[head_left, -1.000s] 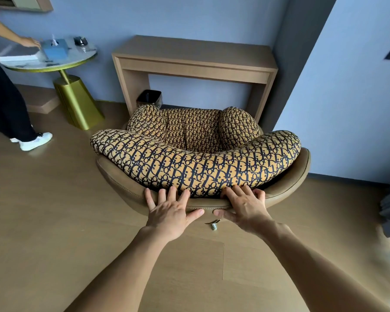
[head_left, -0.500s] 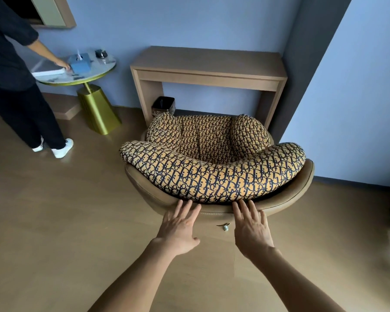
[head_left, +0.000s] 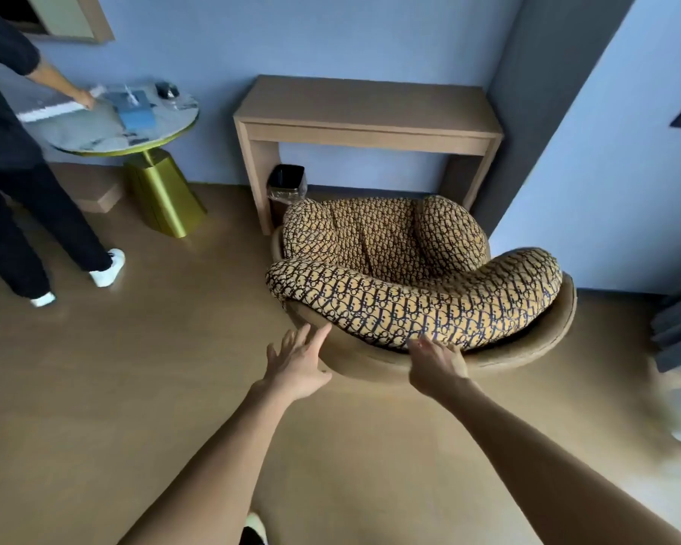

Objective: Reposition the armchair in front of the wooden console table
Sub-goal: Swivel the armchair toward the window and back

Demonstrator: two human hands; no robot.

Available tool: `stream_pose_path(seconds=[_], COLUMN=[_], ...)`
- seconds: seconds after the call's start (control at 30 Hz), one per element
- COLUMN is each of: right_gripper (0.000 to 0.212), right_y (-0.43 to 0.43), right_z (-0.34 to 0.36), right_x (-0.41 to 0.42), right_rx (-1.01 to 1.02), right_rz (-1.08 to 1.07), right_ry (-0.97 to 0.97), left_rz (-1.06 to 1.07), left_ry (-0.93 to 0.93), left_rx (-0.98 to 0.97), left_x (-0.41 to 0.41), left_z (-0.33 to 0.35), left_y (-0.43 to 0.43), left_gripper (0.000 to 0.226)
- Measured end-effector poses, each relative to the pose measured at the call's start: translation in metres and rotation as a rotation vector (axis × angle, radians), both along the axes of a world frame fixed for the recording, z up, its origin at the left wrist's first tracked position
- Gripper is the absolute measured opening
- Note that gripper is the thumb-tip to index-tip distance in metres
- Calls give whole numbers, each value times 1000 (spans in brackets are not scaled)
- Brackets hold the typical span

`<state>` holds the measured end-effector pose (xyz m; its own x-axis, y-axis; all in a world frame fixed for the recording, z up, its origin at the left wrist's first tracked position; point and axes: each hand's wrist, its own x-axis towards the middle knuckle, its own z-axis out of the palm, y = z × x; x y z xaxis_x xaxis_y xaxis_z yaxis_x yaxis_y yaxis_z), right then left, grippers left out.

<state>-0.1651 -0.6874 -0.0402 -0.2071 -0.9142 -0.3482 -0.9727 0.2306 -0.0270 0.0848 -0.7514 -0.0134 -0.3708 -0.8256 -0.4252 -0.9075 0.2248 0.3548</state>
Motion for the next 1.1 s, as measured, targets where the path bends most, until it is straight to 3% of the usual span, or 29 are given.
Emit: stream_pose_path(seconds=[0.13, 0.33, 0.53, 0.73, 0.9, 1.1], right_gripper=[62, 62, 43, 35, 39, 39], right_y=[-37, -91, -182, -325, -439, -501], right_z=[16, 35, 25, -31, -89, -103], right_x=[104, 188, 232, 264, 280, 280], right_rx=[-39, -43, -189, -250, -180, -90], right_rz=[-33, -145, -181, -315, -453, -639], right_ry=[-156, -231, -378, -530, -578, -529], left_rz=[-69, -98, -131, -188, -296, -496], left_ry=[17, 9, 78, -47, -167, -194], left_rx=[12, 11, 36, 34, 82, 76], left_x=[39, 98, 139, 171, 183, 158], left_z=[10, 37, 27, -19, -54, -54], left_y=[-44, -125, -221, -354, -480, -589], left_gripper=[88, 85, 82, 77, 73, 70])
